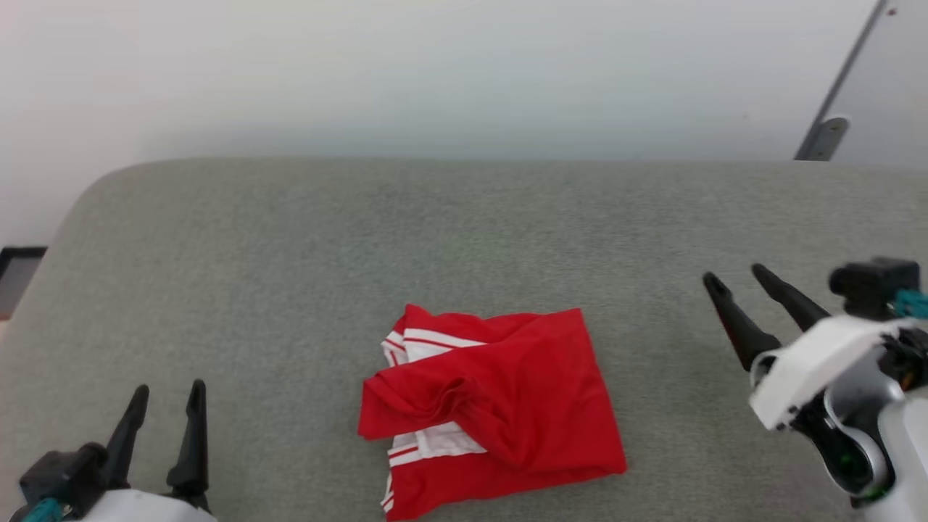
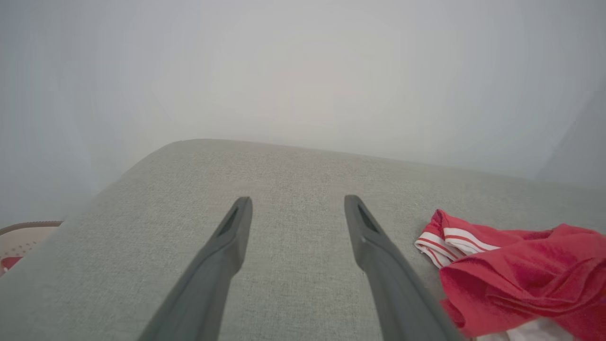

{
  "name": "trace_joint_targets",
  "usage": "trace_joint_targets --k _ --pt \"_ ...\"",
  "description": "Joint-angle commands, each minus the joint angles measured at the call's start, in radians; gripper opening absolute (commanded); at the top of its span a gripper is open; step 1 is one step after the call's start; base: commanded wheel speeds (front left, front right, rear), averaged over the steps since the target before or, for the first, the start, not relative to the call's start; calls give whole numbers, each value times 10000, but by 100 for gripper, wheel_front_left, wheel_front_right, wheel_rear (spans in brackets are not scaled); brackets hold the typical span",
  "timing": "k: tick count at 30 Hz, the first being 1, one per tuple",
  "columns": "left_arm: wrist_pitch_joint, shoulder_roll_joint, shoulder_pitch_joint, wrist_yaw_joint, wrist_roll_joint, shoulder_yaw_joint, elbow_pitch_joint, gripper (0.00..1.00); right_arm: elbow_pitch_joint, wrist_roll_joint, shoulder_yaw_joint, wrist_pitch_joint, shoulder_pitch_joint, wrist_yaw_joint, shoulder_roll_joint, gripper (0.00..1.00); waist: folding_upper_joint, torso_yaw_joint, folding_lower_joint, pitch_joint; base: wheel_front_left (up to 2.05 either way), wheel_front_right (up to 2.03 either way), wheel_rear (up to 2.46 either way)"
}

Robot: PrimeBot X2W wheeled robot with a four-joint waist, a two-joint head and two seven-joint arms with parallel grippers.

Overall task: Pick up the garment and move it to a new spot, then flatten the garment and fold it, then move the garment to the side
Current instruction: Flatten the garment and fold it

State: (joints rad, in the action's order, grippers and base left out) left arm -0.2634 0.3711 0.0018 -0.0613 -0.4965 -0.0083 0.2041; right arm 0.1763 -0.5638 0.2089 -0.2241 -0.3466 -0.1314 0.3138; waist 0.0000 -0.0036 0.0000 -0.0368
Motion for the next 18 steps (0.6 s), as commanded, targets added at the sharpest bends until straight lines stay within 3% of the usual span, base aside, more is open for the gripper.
trace_joint_targets --k 1,9,18 --pt "-7 32 140 27 78 44 -3 100 -8 -73 -56 160 208 17 35 100 0 -316 0 219 0 0 0" --pt "-7 -60 517 -75 221 376 45 100 206 306 -367 2020 1204 17 316 100 0 -737 0 400 0 0 0" --pt "-9 -227 619 -265 450 727 271 100 618 421 -774 3262 1903 17 275 100 0 -803 0 582 0 0 0"
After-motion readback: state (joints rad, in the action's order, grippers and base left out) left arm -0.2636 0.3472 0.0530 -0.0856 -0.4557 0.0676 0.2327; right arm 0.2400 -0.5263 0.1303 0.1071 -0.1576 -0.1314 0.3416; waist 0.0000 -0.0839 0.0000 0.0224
